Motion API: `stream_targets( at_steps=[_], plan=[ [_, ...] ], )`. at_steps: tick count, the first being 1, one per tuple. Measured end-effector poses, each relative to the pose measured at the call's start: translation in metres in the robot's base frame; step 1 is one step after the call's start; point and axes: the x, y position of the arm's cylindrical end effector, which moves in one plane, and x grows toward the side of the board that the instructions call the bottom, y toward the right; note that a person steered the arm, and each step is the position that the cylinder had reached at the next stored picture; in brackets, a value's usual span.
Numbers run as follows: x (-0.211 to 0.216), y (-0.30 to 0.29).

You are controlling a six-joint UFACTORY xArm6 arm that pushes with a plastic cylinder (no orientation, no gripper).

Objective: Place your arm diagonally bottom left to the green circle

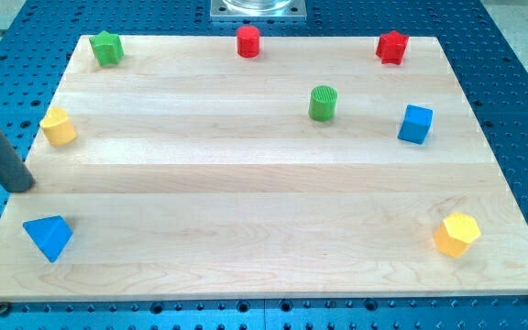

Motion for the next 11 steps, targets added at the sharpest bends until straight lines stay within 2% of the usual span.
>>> stream_targets(
  at_steps=[4, 5, 6, 7, 8, 9, 11],
  plan=[
    [0.006, -0.002],
    [-0.006, 0.066],
    [-0.036, 0.185],
    [-0.049, 0.269],
    [-0.049, 0.308],
    [-0.049, 0.31],
    [-0.049, 0.358]
  ],
)
